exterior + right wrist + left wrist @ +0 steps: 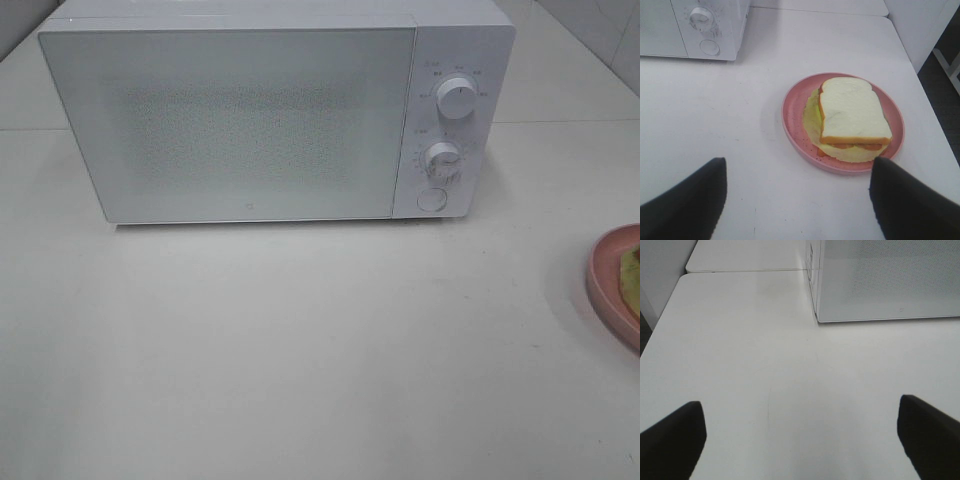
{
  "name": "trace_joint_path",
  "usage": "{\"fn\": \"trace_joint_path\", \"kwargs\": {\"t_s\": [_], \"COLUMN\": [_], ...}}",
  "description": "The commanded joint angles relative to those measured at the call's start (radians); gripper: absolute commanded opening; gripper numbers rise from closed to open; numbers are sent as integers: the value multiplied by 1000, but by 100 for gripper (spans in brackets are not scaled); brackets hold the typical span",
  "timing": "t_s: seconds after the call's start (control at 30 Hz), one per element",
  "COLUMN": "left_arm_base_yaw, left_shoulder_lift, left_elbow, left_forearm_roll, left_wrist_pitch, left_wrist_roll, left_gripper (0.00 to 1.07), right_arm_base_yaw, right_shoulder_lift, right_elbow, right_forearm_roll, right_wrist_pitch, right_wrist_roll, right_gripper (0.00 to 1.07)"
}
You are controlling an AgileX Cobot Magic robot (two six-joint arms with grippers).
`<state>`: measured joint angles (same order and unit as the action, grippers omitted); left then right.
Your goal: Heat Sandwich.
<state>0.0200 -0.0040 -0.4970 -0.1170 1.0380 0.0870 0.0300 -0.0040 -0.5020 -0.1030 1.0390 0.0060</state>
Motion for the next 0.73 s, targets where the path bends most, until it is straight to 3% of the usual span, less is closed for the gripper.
{"fn": "trace_joint_path", "kwargs": {"t_s": [0.03, 0.73], "left_arm_base_yaw": [3, 3], "left_shoulder_lift": [-27, -27], "left_elbow": [2, 2], "left_forearm_roll": [0, 0], "left_wrist_pitch": [-2, -2], "left_wrist_roll": [-7, -7], "left_gripper": [98, 98], "right_arm_base_yaw": [-8, -8], "right_shoulder_lift": [-26, -26], "right_elbow": [-2, -2], "right_forearm_roll": [-3, -3], "right_wrist_pitch": [-3, -3], "right_wrist_roll": [3, 3], "right_gripper": [76, 76]}}
